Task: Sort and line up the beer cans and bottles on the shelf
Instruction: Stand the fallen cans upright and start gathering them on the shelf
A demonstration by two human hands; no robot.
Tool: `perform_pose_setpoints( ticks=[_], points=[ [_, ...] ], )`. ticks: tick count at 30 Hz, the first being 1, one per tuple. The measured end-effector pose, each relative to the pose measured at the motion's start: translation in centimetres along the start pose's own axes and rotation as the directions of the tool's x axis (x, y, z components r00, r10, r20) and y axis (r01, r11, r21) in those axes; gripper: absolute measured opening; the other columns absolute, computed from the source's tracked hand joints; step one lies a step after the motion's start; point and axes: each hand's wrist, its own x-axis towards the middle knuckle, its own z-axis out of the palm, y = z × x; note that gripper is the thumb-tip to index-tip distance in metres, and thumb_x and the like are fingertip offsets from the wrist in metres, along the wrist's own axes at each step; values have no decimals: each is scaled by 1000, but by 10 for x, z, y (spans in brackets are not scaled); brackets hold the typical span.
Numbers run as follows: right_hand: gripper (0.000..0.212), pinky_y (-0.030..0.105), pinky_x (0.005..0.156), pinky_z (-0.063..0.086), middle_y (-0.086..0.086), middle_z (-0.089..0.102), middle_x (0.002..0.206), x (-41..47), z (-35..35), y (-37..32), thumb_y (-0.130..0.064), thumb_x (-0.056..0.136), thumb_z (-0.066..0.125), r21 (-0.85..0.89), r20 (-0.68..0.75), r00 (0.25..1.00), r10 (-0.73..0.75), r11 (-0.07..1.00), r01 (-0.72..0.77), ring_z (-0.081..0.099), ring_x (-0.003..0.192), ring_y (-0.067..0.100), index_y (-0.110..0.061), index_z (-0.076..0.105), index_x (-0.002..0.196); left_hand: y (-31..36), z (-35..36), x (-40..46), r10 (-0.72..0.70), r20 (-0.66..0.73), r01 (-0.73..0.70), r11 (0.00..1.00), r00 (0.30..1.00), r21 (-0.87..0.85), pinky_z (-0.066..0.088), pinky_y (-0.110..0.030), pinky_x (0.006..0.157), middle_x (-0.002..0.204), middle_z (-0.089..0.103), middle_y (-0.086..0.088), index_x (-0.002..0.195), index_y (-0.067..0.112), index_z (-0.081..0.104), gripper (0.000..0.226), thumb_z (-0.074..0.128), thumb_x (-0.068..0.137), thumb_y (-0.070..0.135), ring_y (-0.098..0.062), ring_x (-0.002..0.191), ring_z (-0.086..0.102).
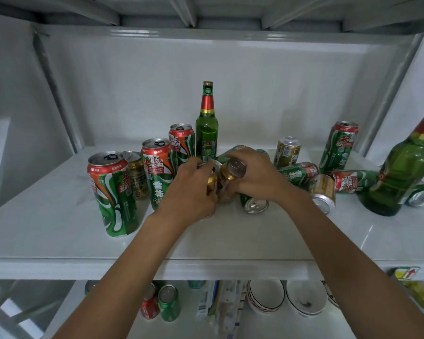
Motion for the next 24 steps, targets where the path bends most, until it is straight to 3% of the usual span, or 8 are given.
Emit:
perform_pose_setpoints(
  ticks=[3, 6, 9, 12, 15, 18, 21, 24],
  points=[
    [46, 32, 77, 55, -7, 72, 98, -11, -15, -10, -23, 60, 86, 67, 14, 999, 38, 997, -39, 66, 92, 9, -25, 74, 104, 2, -4, -2, 12, 9, -13, 1000, 1000, 21, 41, -40, 108, 148, 43, -11, 155, 13, 41, 75, 68, 86, 13, -33, 141, 38],
    [52, 20, 74, 52, -11, 73, 101, -18, -25, -19, -20, 62, 91, 105, 55, 996, 74, 991, -80, 66, 92, -3, -24, 74, 111, 1, -9, -1, 38, 26, -38, 999, 999, 6, 45, -41, 106, 144, 48, -9, 151, 13, 46, 70, 66, 85, 9, -32, 137, 43],
    [52, 35, 81, 60, -7, 77, 102, -24, -24, -26, -21, 63, 92, 147, 65, 994, 85, 985, -94, 71, 92, 6, -20, 76, 112, -1, -14, 1, 83, 53, -84, 996, 995, 14, 51, -44, 99, 133, 55, -6, 143, 15, 53, 63, 67, 82, 9, -30, 128, 50],
    [57, 42, 90, 58, -6, 76, 110, -31, -14, -29, -23, 67, 90, 180, 23, 996, 88, 979, -91, 71, 99, 10, -21, 73, 121, -5, -20, 2, 94, 100, -94, 996, 991, 0, 50, -46, 104, 140, 54, -3, 149, 19, 48, 70, 64, 81, 10, -26, 134, 48],
    [51, 43, 89, 57, -6, 74, 109, -37, -8, -30, -21, 72, 89, 194, 9, 998, 62, 979, -62, 69, 99, 12, -21, 70, 120, -6, -24, -1, 84, 123, -73, 993, 989, -89, 47, -42, 108, 139, 54, -2, 149, 18, 48, 76, 65, 77, 4, -23, 135, 48],
    [60, 41, 95, 56, -7, 70, 116, -40, -8, -32, -20, 75, 89, 203, 4, 997, 81, 976, -80, 67, 107, 13, -22, 66, 130, -6, -22, -4, 95, 96, -85, 990, 991, -109, 41, -31, 106, 138, 53, -3, 149, 17, 48, 74, 65, 78, 3, -23, 134, 45],
    [65, 40, 98, 54, -3, 68, 121, -41, -6, -35, -18, 77, 88, 177, 21, 997, 75, 981, -78, 64, 109, 14, -19, 62, 136, -5, -18, -8, 87, 65, -81, 993, 994, -88, 30, -23, 103, 144, 48, -5, 150, 16, 45, 71, 66, 82, 6, -22, 138, 38],
    [75, 36, 105, 51, -7, 64, 127, -44, 0, -33, -19, 79, 86, 212, 3, 996, 95, 973, -93, 60, 116, 9, -21, 54, 146, -5, -16, -10, 96, 51, -92, 993, 994, -72, 18, -19, 113, 160, 34, -4, 156, 17, 38, 73, 66, 89, 11, -18, 150, 22]
  ],
)
